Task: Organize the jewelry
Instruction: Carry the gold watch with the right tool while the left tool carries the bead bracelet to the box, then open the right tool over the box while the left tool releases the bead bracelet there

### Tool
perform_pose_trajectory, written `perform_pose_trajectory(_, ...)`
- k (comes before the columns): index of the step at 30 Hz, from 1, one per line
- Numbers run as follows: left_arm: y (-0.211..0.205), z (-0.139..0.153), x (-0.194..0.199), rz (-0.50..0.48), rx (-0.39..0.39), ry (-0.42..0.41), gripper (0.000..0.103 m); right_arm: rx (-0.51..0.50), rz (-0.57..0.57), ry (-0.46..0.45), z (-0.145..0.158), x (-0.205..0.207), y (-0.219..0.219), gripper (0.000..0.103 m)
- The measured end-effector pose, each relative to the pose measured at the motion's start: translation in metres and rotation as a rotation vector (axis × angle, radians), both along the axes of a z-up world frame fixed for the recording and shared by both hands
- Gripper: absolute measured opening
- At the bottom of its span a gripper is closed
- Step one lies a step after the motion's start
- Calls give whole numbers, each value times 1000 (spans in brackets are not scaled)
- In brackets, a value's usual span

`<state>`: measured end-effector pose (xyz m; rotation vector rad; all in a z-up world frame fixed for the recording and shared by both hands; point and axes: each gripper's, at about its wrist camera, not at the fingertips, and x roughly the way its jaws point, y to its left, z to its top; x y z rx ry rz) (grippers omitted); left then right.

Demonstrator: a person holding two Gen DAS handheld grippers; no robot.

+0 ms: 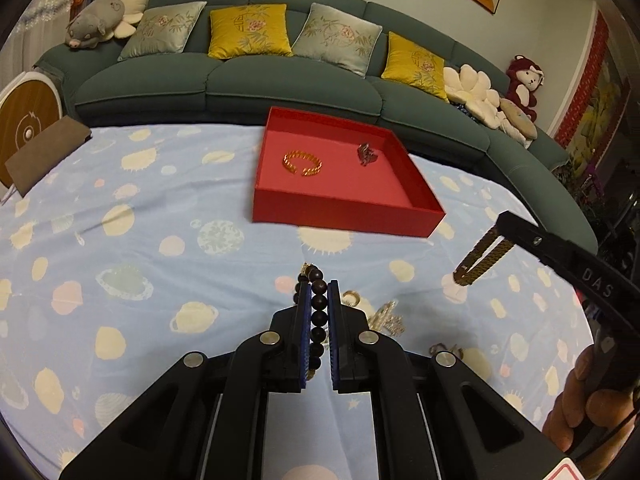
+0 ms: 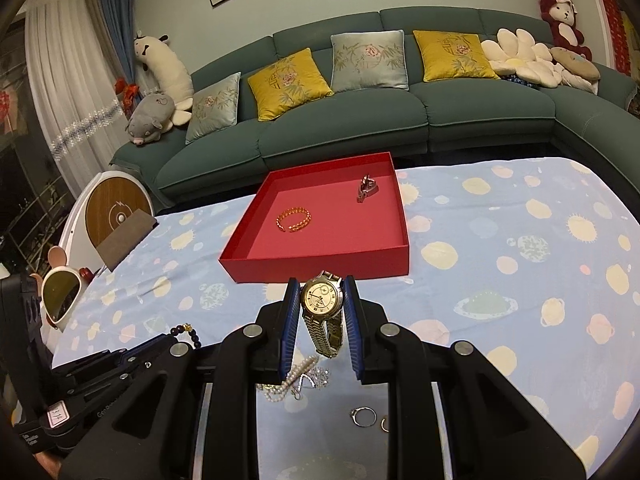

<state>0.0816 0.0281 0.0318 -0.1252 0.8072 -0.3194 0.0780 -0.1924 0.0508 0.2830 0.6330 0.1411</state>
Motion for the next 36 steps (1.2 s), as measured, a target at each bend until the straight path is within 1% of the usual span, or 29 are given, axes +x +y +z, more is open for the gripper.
perform_pose_trajectory(3, -10, 31, 10, -25, 6, -62, 5, 19, 11, -10, 12, 11, -1, 21)
perform_pose_trajectory(7, -18, 66, 36, -42, -12, -119, 5, 4, 34, -27, 33, 33, -3, 21)
perform_pose_trajectory(9, -26, 77, 55, -49, 7, -154, 5, -12, 43, -31, 40, 50, -5, 21)
perform_pose_trajectory(11, -35, 80, 77, -55, 32, -179, 5, -21, 51, -28, 43, 69, -8, 21)
perform_pose_trajectory(15, -45, 68, 127, -59, 28, -162, 5, -1, 43, 0, 33, 110, -16, 21)
perform_pose_trajectory(17, -48, 56, 151, -55, 34, -144, 5, 13, 52, 24, 25, 132, -20, 21)
perform_pose_trajectory(19, -49, 43, 167, -40, 45, -128, 5, -4, 50, 45, 16, 153, -19, 21)
perform_pose_trajectory(21, -49, 26, 181, -35, 54, -89, 5, -8, 52, 71, 5, 168, -18, 21)
perform_pose_trajectory(24, -49, 3, 196, -31, 54, -34, 5, -9, 63, 131, -20, 185, -15, 21)
perform_pose_trajectory(26, -50, -9, 203, -32, 60, -11, 5, -32, 72, 169, -36, 193, -11, 21)
perform_pose_trajectory(28, -52, -19, 208, -32, 71, 7, 6, -54, 73, 191, -48, 199, -8, 21)
perform_pose_trajectory(31, -55, -32, 212, -32, 80, 32, 6, -71, 75, 207, -59, 207, -8, 21)
perform_pose_trajectory(33, -54, -39, 213, -12, 81, 41, 7, -104, 66, 202, -62, 209, -8, 23)
perform_pose_trajectory(34, -54, -41, 213, -7, 74, 35, 9, -117, 57, 188, -61, 208, -9, 26)
perform_pose_trajectory(35, -53, -41, 213, -6, 75, 30, 12, -120, 57, 178, -59, 208, -11, 36)
perform_pose_trajectory(36, -53, -41, 212, -1, 84, 26, 18, -121, 47, 163, -55, 206, -14, 44)
